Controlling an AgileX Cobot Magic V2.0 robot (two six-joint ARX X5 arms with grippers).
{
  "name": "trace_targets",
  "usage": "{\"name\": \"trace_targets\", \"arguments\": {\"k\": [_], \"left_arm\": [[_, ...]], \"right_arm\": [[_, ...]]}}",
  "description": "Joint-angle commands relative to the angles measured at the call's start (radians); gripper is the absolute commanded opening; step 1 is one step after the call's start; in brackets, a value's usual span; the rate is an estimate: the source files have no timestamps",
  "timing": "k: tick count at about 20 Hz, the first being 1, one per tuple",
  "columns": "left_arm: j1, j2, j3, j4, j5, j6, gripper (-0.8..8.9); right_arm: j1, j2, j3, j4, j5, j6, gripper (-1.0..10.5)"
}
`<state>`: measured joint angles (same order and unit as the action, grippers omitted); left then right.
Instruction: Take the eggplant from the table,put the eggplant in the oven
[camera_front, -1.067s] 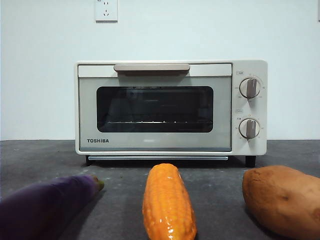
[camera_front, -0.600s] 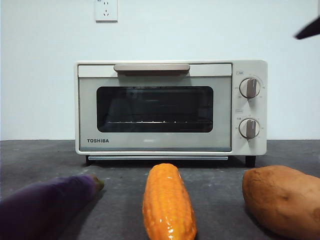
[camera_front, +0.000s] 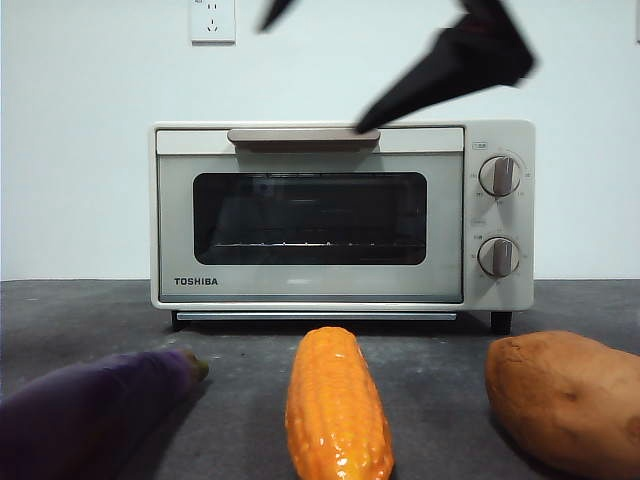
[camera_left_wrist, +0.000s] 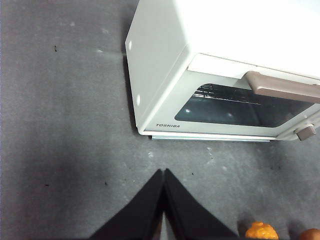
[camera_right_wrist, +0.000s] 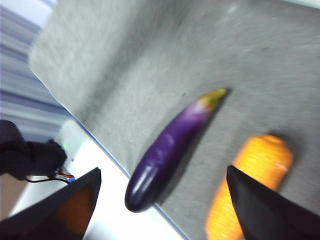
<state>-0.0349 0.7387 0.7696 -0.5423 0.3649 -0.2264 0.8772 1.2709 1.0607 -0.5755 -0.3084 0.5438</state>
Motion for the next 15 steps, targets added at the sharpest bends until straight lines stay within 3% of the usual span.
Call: {"name": "trace_targets", "arguments": {"k": [1, 4, 7, 15], "left_arm": [[0.001, 0.006, 0.021, 0.010, 0.002, 0.009, 0.06], [0.001, 0.006, 0.021, 0.010, 0.002, 0.009, 0.06], [0.001, 0.006, 0.021, 0.010, 0.002, 0.009, 0.06], [0.001, 0.006, 0.021, 0.008, 0.002, 0.010, 0.06]], "right_arm": [[0.095, 0.145, 0.122, -0.074, 0.092, 0.029, 4.0], [0.172, 0.315, 0.246, -0.148, 0.152, 0.044, 4.0], [0.217, 0.464, 0.315, -0.151, 0.161, 0.060, 4.0], [0.225, 0.689, 0.335, -0.075, 0.161, 0.100, 3.9]]}}
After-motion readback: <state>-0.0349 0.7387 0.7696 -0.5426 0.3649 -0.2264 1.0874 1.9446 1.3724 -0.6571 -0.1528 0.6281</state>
